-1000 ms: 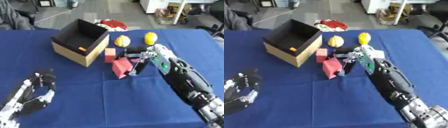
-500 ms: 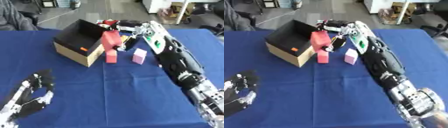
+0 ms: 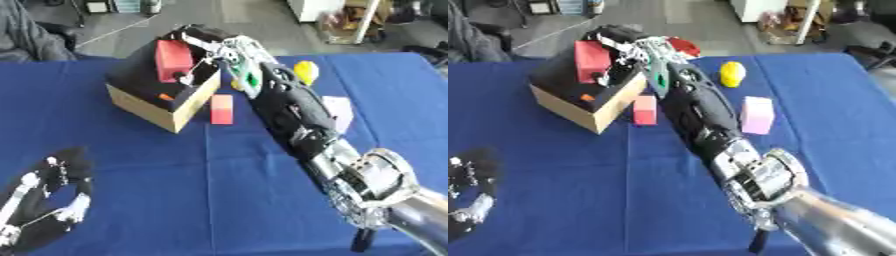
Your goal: Pick up objects on the table and place them in the box.
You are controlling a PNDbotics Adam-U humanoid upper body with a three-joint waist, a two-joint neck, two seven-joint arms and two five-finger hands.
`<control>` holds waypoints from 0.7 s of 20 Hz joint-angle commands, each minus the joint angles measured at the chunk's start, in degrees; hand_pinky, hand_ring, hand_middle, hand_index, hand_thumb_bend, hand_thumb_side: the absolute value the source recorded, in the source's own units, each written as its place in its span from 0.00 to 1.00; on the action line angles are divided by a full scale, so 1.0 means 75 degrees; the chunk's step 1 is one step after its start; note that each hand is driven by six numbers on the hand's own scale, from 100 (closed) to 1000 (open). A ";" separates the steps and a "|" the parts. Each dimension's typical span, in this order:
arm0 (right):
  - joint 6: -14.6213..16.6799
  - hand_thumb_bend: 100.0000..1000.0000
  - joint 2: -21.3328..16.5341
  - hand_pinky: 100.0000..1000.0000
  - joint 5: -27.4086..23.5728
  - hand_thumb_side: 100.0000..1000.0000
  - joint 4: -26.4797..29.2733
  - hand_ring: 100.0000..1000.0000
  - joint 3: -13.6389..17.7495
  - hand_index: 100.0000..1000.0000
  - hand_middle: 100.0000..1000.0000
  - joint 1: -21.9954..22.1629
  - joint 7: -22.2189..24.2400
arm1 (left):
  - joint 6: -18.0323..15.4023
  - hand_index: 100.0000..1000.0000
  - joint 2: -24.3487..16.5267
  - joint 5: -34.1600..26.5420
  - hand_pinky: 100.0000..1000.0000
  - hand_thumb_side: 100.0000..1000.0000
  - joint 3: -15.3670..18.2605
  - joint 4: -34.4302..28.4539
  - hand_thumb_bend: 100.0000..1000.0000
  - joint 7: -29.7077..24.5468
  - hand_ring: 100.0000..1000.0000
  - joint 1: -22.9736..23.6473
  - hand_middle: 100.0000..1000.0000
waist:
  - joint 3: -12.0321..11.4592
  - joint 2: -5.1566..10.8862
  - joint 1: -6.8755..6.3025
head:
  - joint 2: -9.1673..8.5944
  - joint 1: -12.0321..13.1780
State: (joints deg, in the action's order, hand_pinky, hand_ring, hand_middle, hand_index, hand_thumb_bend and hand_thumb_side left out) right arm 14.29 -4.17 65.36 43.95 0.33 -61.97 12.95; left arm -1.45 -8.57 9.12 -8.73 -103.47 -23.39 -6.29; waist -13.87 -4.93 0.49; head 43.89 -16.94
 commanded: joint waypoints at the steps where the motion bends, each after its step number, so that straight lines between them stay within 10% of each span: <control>1: -0.0211 0.12 0.0131 0.90 0.0572 0.12 0.0111 0.78 -0.0022 0.95 0.79 -0.0151 -0.0367 | -0.0011 0.85 -0.0018 -0.0065 0.70 0.05 -0.0043 -0.0135 0.00 -0.0060 0.62 -0.0120 0.62 | -0.0030 -0.0010 -0.0093 | 0.0030 -0.0102; 6: -0.0538 0.40 0.0328 0.92 0.1362 0.46 -0.0101 0.85 -0.0049 0.99 0.91 0.0055 -0.0166 | 0.0000 0.85 -0.0012 -0.0073 0.70 0.06 -0.0047 -0.0138 0.00 -0.0066 0.62 -0.0122 0.62 | -0.0033 -0.0020 -0.0062 | 0.0030 -0.0091; 14: -0.0536 0.44 0.0290 0.94 0.1966 0.38 0.0398 0.88 -0.0165 1.00 0.95 0.0035 -0.0932 | 0.0008 0.85 -0.0021 -0.0064 0.70 0.06 -0.0025 -0.0140 0.00 -0.0052 0.62 -0.0111 0.62 | 0.0041 -0.0034 -0.0044 | 0.0030 -0.0053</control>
State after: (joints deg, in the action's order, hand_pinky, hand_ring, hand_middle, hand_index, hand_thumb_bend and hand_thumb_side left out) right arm 9.99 -1.28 79.92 44.92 -0.71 -60.20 6.96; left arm -1.34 -8.56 9.07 -9.03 -103.47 -23.78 -6.55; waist -13.52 -4.97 0.49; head 43.89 -17.46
